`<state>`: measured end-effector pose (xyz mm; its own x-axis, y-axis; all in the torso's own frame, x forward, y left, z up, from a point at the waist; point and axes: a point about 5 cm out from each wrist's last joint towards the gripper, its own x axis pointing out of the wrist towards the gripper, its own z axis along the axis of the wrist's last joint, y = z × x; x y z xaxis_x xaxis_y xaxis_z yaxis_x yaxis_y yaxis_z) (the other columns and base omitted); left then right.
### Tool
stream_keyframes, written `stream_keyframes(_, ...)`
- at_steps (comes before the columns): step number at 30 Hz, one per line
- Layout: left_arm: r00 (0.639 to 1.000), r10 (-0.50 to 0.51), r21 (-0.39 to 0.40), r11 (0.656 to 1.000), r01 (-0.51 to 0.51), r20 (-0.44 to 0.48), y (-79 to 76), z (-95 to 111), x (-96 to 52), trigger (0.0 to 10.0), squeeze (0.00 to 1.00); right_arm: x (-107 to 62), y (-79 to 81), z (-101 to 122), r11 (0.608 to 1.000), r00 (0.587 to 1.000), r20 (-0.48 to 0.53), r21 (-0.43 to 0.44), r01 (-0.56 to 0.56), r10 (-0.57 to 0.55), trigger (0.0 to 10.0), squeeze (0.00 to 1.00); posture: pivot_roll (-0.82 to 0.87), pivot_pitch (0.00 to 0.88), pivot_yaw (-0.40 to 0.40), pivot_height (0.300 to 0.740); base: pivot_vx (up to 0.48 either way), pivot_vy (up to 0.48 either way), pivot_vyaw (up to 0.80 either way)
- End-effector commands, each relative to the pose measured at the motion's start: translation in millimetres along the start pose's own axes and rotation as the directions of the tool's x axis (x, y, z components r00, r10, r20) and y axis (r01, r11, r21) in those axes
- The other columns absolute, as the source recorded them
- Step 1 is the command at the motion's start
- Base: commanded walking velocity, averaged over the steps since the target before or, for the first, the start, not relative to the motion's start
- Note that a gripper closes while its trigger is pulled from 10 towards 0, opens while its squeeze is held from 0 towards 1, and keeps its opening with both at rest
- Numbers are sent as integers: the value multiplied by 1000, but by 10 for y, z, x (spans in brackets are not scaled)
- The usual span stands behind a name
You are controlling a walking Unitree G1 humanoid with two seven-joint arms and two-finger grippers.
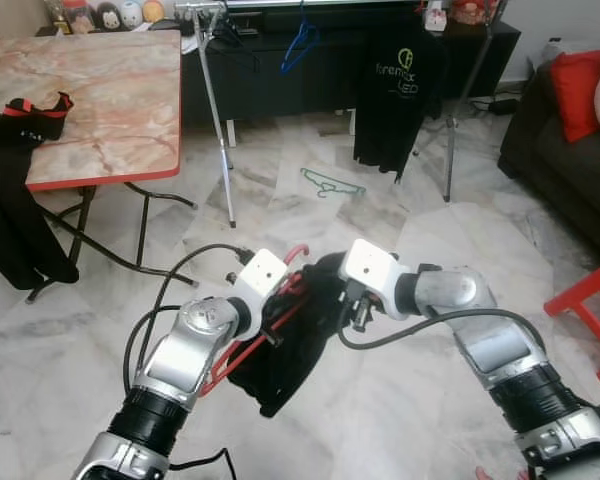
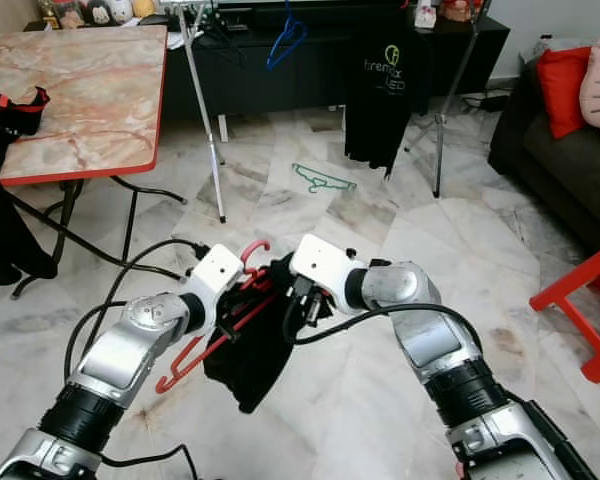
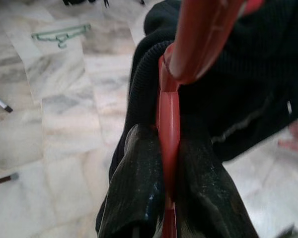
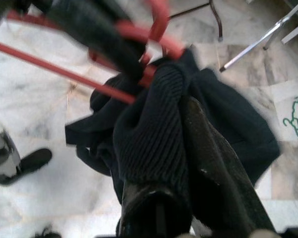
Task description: Hang hanger
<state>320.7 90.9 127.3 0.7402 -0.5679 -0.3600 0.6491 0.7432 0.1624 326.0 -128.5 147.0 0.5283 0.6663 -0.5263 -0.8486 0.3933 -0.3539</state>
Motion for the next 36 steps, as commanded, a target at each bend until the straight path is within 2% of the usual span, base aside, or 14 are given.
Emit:
stream_keyframes(1,996,23,-12,1000,-22,86,66,171,-11,10000,0,-23,33,-46,1000,1000,-24,-18,-15,15,10000,0,-62,60,-43,740,0,0,0)
stream_keyframes(9,991,-105,10,994,105,87,-60,136,-51,10000,0,-35,-57,-80,998,998,-38,-11,57,-57,10000,0,-66,60,-44,740,0,0,0)
stream_keyframes(13,987,-127,7,992,127,94,-90,120,-64,10000,0,-24,-21,-55,1000,999,-24,-5,29,-29,10000,0,-66,62,-45,740,0,0,0)
stream_keyframes(14,986,-132,6,991,132,99,-93,124,-67,10000,0,-21,-15,-55,1000,999,-24,-6,27,-27,10000,227,-66,62,-45,740,0,0,0)
stream_keyframes(15,985,-136,4,991,137,103,-95,127,-69,10000,0,-20,-12,-55,1000,999,-25,-6,26,-26,10000,227,-66,62,-45,740,0,0,0)
stream_keyframes(16,983,-144,-1,989,145,115,-98,138,-75,10000,0,-17,-9,-55,1000,999,-24,-5,26,-26,10000,580,-66,62,-45,740,0,0,0)
stream_keyframes(17,982,-142,-3,990,144,121,-96,143,-77,10000,0,-15,-4,-54,1000,999,-23,-7,22,-22,10000,1000,-65,63,-47,740,0,0,0)
stream_keyframes(24,969,-174,-26,983,181,178,-116,193,-103,10000,0,3,29,-46,1000,1000,-15,-7,4,-4,10000,1000,-66,65,-50,740,0,0,0)
stream_keyframes(27,953,-235,-28,969,245,193,-183,191,-126,10000,0,12,42,-36,1000,1000,-12,-9,-3,3,10000,1000,-66,65,-50,740,0,0,0)
stream_keyframes(32,937,-265,-44,958,282,228,-234,214,-130,10000,0,3,25,-21,1000,1000,-7,-11,1,-1,10000,1000,-66,66,-51,740,0,0,0)
stream_keyframes(36,942,-263,-20,962,273,210,-221,190,-120,10000,0,-70,-20,87,1000,998,62,6,11,-11,10000,1000,-72,67,-49,740,0,0,0)
